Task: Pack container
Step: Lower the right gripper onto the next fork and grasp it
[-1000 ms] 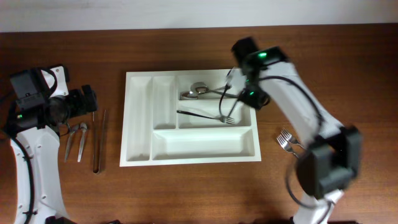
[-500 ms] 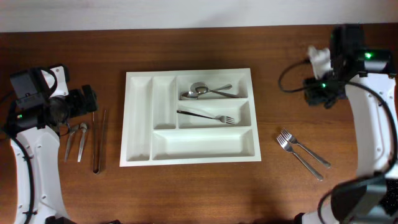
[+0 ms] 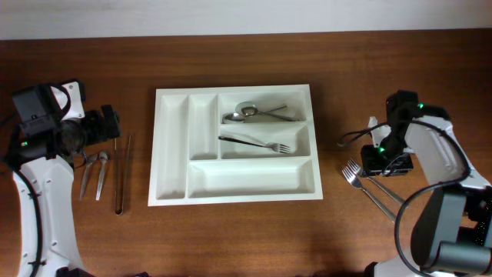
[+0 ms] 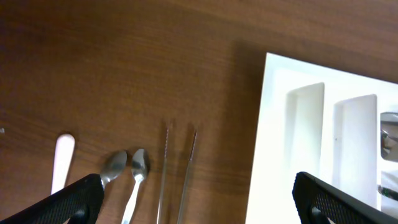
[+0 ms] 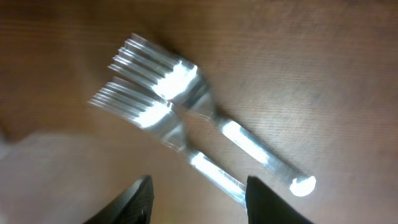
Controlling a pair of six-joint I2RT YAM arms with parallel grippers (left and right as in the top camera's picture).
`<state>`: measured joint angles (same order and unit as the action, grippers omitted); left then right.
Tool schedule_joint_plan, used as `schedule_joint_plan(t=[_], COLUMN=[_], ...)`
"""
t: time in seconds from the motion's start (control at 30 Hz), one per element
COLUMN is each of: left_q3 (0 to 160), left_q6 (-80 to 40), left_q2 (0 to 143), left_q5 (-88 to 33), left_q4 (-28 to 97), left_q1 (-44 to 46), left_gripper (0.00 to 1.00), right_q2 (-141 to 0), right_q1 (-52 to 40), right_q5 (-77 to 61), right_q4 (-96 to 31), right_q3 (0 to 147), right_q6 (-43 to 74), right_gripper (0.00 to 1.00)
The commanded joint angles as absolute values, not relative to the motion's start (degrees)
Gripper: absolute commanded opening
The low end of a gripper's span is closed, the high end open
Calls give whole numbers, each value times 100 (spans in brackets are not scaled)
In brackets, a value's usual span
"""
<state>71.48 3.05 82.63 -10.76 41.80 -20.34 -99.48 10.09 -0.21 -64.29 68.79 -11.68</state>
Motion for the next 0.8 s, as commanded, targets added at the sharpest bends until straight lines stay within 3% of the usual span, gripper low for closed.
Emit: schedule_joint_plan(t=[0.0,0.23,0.37,0.77], left_q3=[7247,7247,7247,7247], left_q6=[399,399,399,399], left_q2=[8278,8278,8278,8278], left_q5=[-1160,-1160,-1160,-1160], left_q4=[4174,4174,4174,4174], left_q1=[-2069,-2069,-2069,-2069], left_gripper=[99,99,99,99], right_q2=[-9918,-9961,-10064,-10497], right_q1=[1026,1033,1105,1240], right_q5=[447,534,607,318], right_q4=[-5863,-5301,-5157,-4989], right_q3=[6528,6114,6086,6031], right_q6=[-1715,-2687,-2722,-2722], right_gripper=[48,48,42,40])
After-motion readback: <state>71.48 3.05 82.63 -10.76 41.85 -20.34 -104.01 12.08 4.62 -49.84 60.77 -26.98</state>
